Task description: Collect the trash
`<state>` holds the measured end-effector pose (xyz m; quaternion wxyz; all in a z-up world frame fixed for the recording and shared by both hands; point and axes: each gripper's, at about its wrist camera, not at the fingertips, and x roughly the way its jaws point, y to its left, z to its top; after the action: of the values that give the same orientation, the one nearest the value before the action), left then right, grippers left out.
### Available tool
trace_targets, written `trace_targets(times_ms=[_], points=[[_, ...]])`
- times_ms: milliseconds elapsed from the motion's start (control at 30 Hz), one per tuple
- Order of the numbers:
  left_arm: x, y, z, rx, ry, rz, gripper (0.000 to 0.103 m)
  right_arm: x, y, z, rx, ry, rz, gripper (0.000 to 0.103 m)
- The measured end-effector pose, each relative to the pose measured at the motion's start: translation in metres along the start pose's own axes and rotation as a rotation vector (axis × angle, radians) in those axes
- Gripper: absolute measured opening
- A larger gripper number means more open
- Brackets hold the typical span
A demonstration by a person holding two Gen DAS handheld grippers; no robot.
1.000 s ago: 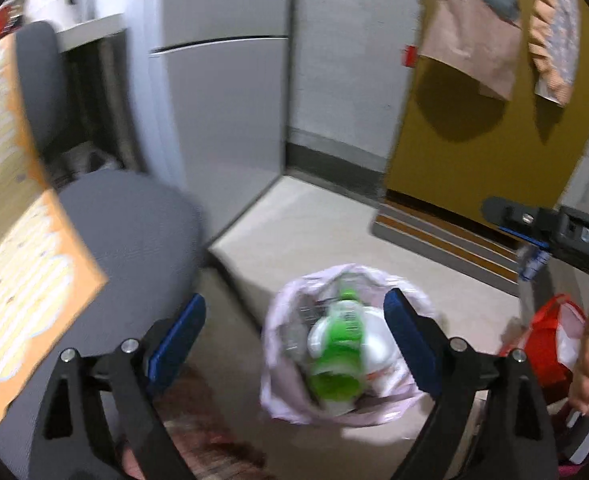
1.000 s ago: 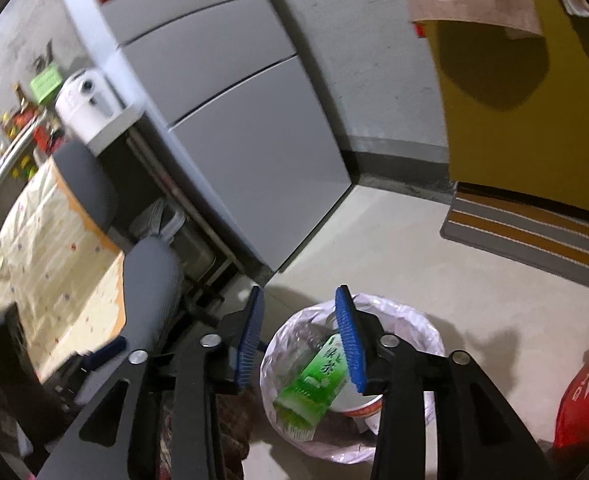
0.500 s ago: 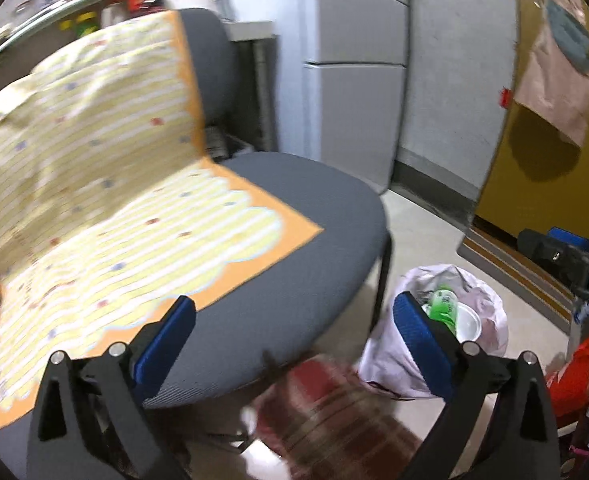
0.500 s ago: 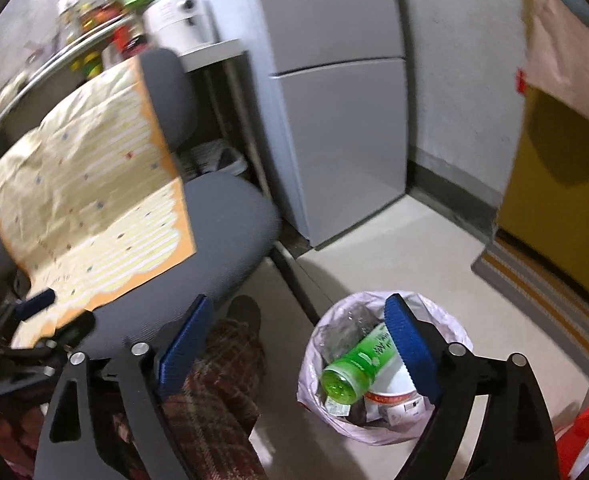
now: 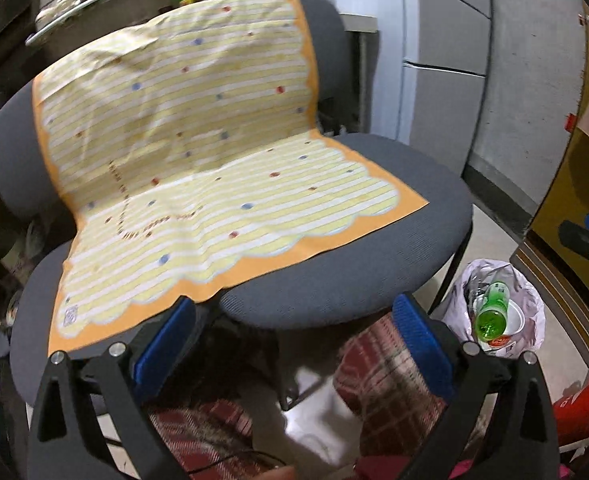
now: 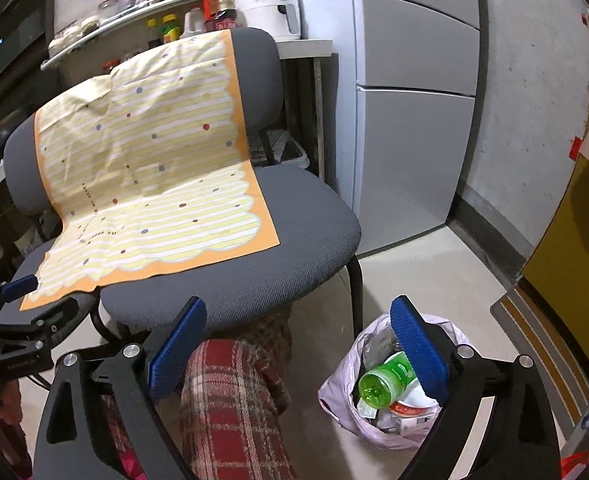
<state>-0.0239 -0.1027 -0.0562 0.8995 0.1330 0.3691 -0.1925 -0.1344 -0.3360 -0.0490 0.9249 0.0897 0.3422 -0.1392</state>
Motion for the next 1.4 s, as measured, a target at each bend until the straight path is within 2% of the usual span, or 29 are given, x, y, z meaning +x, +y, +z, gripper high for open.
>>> trace_targets(times_ms=[200,1400], points=[[-0.0063,0.0042,-0.0019,-0.017,-0.001,0.021,0.096,-0.0055,0.0012,-0.0037,-0.015,0.005,0.003,0.093],[-0.0062,0.005,-0.0031,-0.027,0.003,0.012,0.096,-0.0014,0.0011,-0.0065,-0.002,0.02,0.002,0.093]])
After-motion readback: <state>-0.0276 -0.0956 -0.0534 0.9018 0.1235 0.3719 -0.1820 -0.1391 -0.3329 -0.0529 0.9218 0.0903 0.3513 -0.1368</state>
